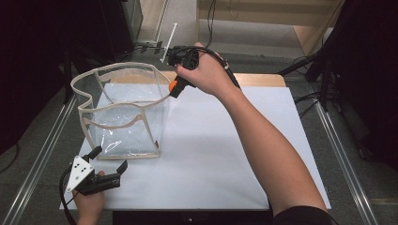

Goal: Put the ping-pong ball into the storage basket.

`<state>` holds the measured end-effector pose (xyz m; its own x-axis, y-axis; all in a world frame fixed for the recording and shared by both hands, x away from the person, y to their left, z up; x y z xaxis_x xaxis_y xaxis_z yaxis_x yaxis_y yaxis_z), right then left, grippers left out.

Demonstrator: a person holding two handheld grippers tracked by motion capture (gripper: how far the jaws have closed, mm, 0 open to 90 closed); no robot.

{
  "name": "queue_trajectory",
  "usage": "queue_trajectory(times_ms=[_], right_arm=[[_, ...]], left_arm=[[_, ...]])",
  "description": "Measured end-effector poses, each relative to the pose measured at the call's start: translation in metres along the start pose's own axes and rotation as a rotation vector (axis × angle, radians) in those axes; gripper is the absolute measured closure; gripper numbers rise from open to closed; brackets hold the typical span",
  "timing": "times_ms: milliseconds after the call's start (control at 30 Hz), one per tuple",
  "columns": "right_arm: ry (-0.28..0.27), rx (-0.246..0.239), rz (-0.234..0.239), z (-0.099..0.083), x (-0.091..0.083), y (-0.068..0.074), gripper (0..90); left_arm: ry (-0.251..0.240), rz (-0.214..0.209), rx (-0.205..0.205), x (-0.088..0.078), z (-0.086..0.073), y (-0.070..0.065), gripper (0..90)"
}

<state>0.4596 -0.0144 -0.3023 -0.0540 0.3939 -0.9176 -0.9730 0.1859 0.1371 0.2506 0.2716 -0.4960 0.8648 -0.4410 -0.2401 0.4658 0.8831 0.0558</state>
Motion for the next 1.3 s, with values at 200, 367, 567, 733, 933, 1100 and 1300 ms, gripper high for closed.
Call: queue_trajectory(times_ms=[200, 367, 567, 733, 933, 1100, 1300], right_arm=[[0.003, -0.006, 0.004, 0.007, 0.002, 0.000, 47.7], [0.008, -0.003, 0.006, 0.014, 0.003, 0.000, 47.7], [0.009, -0.008, 0.013, 0.023, 0.005, 0.000, 47.7], [0.011, -0.011, 0.018, 0.029, 0.008, 0.000, 47.7], [0.014, -0.013, 0.020, 0.036, 0.011, -0.001, 47.7], [0.025, -0.011, 0.019, 0.040, 0.015, 0.000, 47.6], [0.025, -0.008, 0.027, 0.041, 0.018, 0.000, 44.8]], left_arm=[[0.002, 0.000, 0.003, 0.000, 0.000, 0.000, 0.0], [0.001, -0.002, 0.001, 0.000, 0.000, 0.000, 0.0], [0.001, -0.002, 0.001, 0.000, 0.000, 0.000, 0.0], [0.000, -0.003, 0.000, 0.000, 0.000, 0.000, 0.0], [0.000, -0.004, 0.000, 0.000, 0.000, 0.000, 0.0], [-0.002, -0.005, -0.001, 0.000, 0.000, 0.000, 0.0], [-0.003, -0.006, -0.002, 0.000, 0.000, 0.000, 0.0]])
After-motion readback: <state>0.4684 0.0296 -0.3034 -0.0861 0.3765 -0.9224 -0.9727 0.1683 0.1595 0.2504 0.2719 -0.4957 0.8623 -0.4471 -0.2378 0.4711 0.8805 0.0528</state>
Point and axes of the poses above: each handheld gripper's, and its own axes: x roughly forward along the jaws, z roughly out of its top, y roughly to its left, the point moved 3 cm from there along x, roughly forward along the jaws, and after that the axes turned 3 degrees about z, right-handed, at the moved point
